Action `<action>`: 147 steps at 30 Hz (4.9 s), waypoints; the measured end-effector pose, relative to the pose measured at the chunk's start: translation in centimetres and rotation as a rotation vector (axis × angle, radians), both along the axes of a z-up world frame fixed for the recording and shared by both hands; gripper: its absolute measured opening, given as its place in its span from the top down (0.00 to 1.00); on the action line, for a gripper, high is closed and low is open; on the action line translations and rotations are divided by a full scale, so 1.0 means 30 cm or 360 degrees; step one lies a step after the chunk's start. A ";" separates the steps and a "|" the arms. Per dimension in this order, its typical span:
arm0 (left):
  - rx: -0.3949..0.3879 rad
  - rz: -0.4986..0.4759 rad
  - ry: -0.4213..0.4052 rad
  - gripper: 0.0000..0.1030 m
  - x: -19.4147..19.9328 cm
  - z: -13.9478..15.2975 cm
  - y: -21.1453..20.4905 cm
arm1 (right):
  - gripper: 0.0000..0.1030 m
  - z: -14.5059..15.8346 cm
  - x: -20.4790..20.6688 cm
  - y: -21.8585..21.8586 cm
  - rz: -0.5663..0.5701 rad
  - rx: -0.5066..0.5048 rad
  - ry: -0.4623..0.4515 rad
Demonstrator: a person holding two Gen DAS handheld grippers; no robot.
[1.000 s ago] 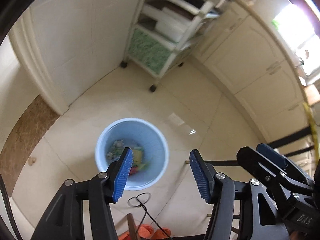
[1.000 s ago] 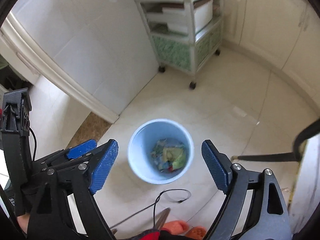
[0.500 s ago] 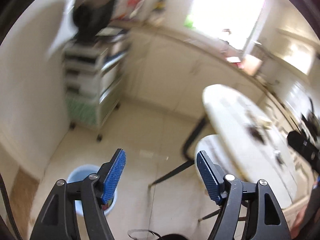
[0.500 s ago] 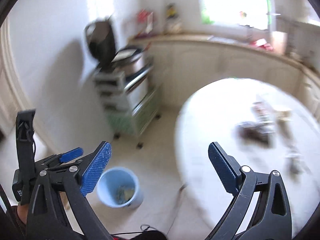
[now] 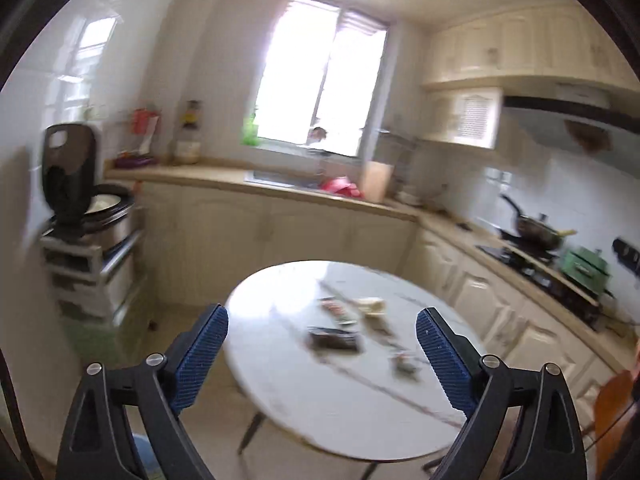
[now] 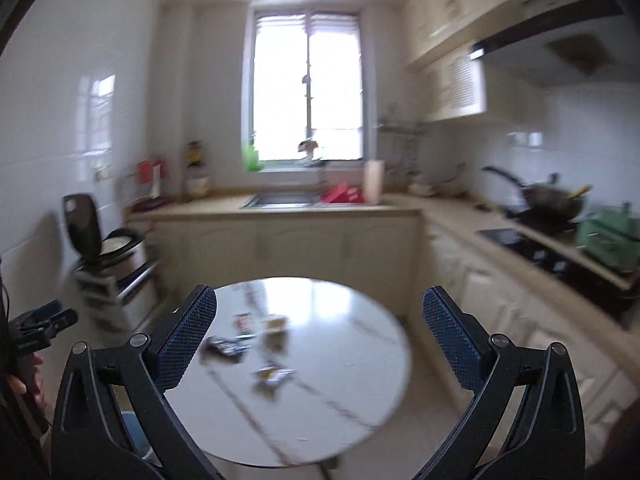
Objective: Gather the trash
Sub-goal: 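Move both tools back to the table, then grasp the silver-and-yellow packet with the right tool, then grasp the dark snack package with the left tool, then carry the dark package and silver packet with both tools over the blue bin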
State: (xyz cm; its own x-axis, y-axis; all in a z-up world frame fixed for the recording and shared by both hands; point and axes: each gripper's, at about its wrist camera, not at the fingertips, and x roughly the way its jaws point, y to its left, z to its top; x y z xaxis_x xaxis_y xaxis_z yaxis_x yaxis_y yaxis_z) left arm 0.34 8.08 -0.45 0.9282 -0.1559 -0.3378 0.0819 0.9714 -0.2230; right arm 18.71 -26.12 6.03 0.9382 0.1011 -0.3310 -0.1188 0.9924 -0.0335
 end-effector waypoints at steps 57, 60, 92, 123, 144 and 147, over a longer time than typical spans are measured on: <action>0.0238 -0.0147 0.0803 0.09 1.030 -0.473 -0.160 | 0.82 -0.964 0.744 0.320 0.0313 -0.0027 0.1015; 0.0257 -0.0185 0.0813 0.09 1.123 -0.489 -0.206 | 0.82 -0.952 0.749 0.282 0.0347 0.0074 0.1013; 0.0575 -0.0640 0.0779 0.50 1.400 -0.631 -0.334 | 0.81 -0.940 0.797 0.280 0.0419 0.0320 0.1047; -0.0127 -0.0579 0.0713 0.88 1.030 -0.592 -0.078 | 0.82 -0.839 0.657 0.446 0.0567 0.0354 0.0974; -0.0516 0.0205 0.0664 0.88 0.295 -0.755 0.757 | 0.82 -0.862 0.357 1.298 0.1227 0.0155 0.1067; -0.0563 0.0382 0.0737 0.88 0.201 -0.840 0.885 | 0.82 -0.935 0.305 1.462 0.1340 0.0122 0.1137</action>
